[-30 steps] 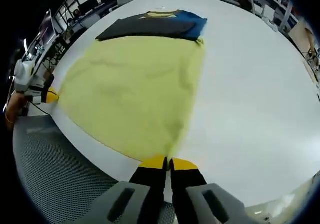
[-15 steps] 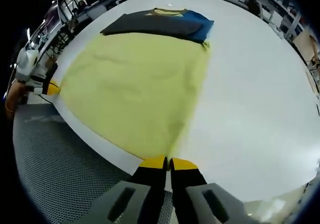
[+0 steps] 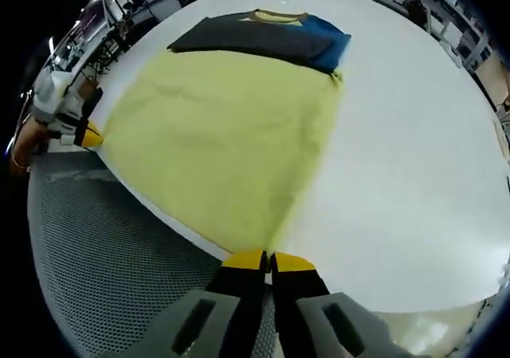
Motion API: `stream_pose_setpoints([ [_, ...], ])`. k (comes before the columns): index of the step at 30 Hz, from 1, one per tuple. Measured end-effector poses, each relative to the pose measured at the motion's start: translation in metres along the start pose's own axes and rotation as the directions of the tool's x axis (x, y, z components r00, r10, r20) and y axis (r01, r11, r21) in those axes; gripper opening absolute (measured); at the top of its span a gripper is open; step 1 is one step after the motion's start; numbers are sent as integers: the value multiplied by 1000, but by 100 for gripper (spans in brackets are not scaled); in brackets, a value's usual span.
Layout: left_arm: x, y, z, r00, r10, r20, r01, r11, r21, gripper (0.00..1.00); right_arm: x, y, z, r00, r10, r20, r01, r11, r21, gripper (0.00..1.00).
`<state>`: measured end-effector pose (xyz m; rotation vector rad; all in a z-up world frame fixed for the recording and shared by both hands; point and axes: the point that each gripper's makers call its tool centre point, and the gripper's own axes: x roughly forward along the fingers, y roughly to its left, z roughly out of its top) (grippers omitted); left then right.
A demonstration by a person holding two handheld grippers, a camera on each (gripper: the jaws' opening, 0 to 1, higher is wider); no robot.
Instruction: Fold the garment on the visible template until the final outline fits inside the template.
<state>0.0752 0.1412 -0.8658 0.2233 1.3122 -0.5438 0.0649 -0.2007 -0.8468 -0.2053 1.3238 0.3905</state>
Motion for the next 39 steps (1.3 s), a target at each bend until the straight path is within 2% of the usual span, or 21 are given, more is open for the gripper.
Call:
stream_pose_setpoints([
  [16,-7,-8,-13,999,-20,-35,21,1000,11,0,-4,7,-11,999,29,-33,-28,1000,12,0],
  [21,-12,-10,-13,999,-30,-20,30,1000,-5,0,-8,9,-10,999,41,-26,-41,999,19,0],
  [27,-22,-11,-7,1000,-26,12,26,1000,-8,0,-16,9,-4,999,48,8,-48,998,31,0],
  [31,-28,-11,2,998,-30,48,30,1000,-8,0,-22,6,7,997,42,67,-46,998,51,0],
  [32,-28,-10,7,996,-37,76,38,999,-9,0,-24,4,11,995,33,89,-38,997,61,0],
  [35,-30,-6,7,996,-38,84,41,999,-30,0,-29,1,16,993,30,115,-39,996,83,0],
  [39,-35,-2,13,992,-35,122,43,997,-59,0,-37,-2,26,987,21,159,-39,994,107,0],
])
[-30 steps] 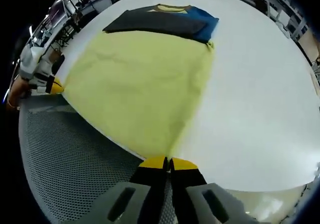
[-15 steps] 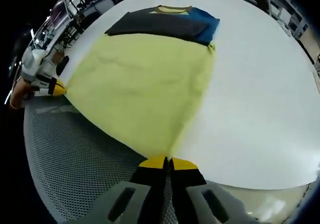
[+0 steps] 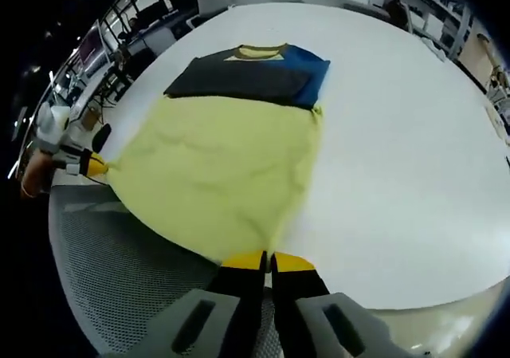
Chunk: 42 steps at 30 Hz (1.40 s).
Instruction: Fold the garment on the visible template until the final outline fits inside the template.
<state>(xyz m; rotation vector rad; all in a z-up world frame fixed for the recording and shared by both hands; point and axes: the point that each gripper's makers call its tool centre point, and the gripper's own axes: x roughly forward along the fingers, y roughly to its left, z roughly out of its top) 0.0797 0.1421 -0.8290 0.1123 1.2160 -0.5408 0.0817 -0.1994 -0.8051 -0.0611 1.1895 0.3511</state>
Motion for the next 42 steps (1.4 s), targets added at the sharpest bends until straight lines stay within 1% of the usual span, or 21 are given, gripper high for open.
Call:
stream_pose_setpoints([
  [2,-1,0,8,999,-13,44,14,999,-29,0,-3,-1,5,1000,-11,20,11,1000,1,0],
  [4,-4,1,11,998,-17,57,20,999,-42,0,-4,-2,10,999,-20,33,21,1000,-6,0],
  [6,-8,4,21,995,-11,104,16,999,-51,0,-7,-2,18,998,-27,60,28,1000,-7,0],
  [9,-17,9,39,985,-5,173,18,997,-71,0,-9,-4,33,991,-40,125,40,999,1,0],
  [11,-22,11,46,981,-5,195,20,997,-74,0,-11,-6,37,990,-45,137,45,999,3,0],
  [15,-31,17,63,967,9,254,10,997,-75,0,-17,-11,54,976,-55,212,49,998,31,0],
  [17,-35,22,77,950,25,311,2,996,-86,0,-19,-13,62,967,-50,249,42,998,39,0],
  [18,-38,25,87,934,32,355,-1,996,-88,0,-21,-13,72,956,-43,291,36,999,28,0],
  [19,-39,27,91,928,33,370,-1,996,-87,0,-22,-14,76,951,-40,308,29,999,38,0],
  [20,-40,28,93,928,33,370,4,995,-99,0,-23,-15,82,947,-29,320,15,999,47,0],
  [22,-45,33,111,901,26,433,28,993,-119,0,-27,-19,94,935,-26,355,6,998,58,0],
  [24,-49,36,122,886,14,463,54,990,-133,0,-32,-21,111,913,-21,407,-1,998,56,0],
  [25,-51,39,127,880,14,475,56,990,-133,0,-33,-20,117,907,-14,422,-5,999,43,0],
  [26,-52,42,130,879,15,476,55,990,-133,0,-34,-20,121,902,-10,432,-7,999,36,0],
  [27,-54,45,137,875,18,483,49,991,-127,0,-36,-21,130,889,-7,457,-16,999,45,0],
  [28,-55,48,142,870,24,492,46,991,-129,0,-36,-22,133,889,-4,458,-23,998,53,0],
  [33,-57,57,167,860,22,511,42,993,-113,0,-33,-31,161,884,-3,468,-14,999,32,0],
  [36,-57,62,180,853,28,521,32,994,-106,0,-31,-36,172,881,-2,473,-12,1000,25,0],
  [39,-56,69,192,845,45,533,21,993,-116,0,-31,-41,183,876,1,482,-14,1000,23,0],
  [40,-57,73,199,838,55,542,13,993,-121,0,-31,-41,188,874,4,486,-15,1000,20,0],
  [42,-57,76,207,835,64,547,2,993,-119,0,-32,-45,195,869,4,494,-17,1000,22,0],
])
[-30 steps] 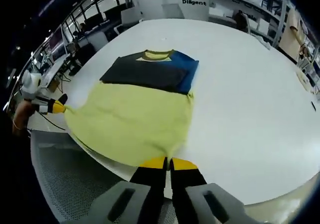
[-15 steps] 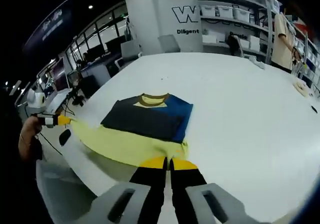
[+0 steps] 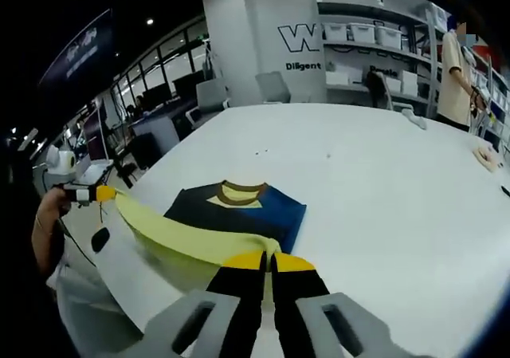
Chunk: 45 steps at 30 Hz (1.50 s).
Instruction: Fold the garment on the visible template until the final outline fits inside the template.
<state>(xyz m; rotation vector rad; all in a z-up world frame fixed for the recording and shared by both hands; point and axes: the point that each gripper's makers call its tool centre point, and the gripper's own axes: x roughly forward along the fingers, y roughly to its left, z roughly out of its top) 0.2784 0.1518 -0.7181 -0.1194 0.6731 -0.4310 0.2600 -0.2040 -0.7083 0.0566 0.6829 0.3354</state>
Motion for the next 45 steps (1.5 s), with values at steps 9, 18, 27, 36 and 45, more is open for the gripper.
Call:
stream_pose_setpoints([
  [9,25,9,41,998,38,56,-39,999,26,0,19,-12,31,999,-2,50,1,1000,25,0],
  [18,53,17,70,994,64,89,-69,996,63,0,45,-23,54,996,-45,79,45,999,7,0],
  [27,84,30,76,993,94,76,-97,994,41,0,69,-32,64,994,-69,81,64,996,61,0],
  [36,129,57,61,990,142,-15,-142,990,25,0,115,-46,59,996,-92,23,89,989,115,0],
  [45,157,72,46,986,161,-51,-162,987,-11,0,146,-58,45,992,-118,-41,121,987,103,0],
])
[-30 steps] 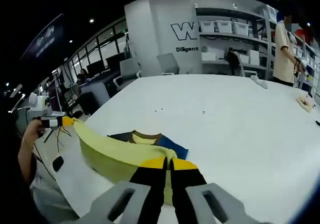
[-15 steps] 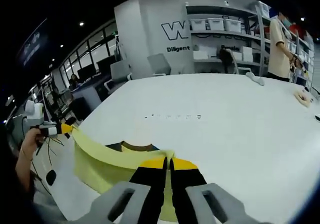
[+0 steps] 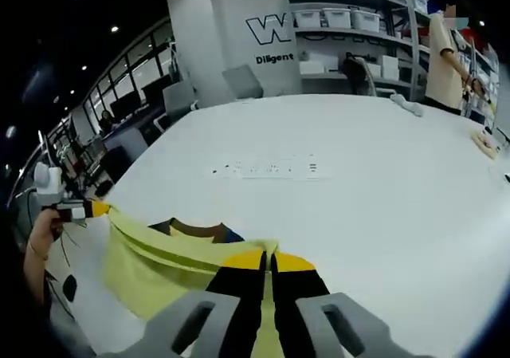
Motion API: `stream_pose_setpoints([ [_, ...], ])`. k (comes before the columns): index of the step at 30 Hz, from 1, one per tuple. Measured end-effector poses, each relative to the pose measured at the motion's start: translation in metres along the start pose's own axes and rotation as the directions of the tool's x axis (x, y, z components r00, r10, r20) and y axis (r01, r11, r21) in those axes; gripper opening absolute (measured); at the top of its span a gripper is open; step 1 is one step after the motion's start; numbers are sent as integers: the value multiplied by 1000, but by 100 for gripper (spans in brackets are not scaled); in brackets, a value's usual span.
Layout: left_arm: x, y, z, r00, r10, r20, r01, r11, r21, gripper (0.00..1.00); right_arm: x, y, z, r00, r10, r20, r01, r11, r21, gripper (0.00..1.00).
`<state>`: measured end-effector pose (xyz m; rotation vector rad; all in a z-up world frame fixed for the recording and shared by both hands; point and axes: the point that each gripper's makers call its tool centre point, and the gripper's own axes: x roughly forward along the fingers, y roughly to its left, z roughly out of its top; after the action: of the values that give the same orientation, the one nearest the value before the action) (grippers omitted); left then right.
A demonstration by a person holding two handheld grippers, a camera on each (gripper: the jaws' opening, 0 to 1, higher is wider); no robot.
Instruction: Fold the garment on the visible template until the final outline fits inside the template.
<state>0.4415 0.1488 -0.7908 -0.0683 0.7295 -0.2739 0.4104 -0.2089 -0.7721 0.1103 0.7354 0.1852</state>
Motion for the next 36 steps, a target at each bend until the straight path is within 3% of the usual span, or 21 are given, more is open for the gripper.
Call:
stream_pose_setpoints([
  [8,24,7,-15,999,23,-29,-24,998,-56,0,27,-9,-10,1000,4,-13,-3,999,40,0],
  [17,45,16,-33,998,27,-53,-36,984,-175,0,57,-18,-27,998,51,-21,-46,980,196,0],
  [23,49,16,-33,999,30,-35,-36,982,-186,0,67,-24,-31,997,77,2,-75,967,242,0],
  [31,53,17,-37,998,44,-36,-49,988,-145,0,77,-24,-38,997,83,-5,-80,979,187,0],
  [34,50,13,-29,1000,21,-1,-21,999,-33,2,74,-21,-37,995,96,5,-96,989,117,2],
  [36,47,15,-27,1000,29,5,-29,998,49,11,71,-22,-33,996,86,24,-87,994,65,14],
])
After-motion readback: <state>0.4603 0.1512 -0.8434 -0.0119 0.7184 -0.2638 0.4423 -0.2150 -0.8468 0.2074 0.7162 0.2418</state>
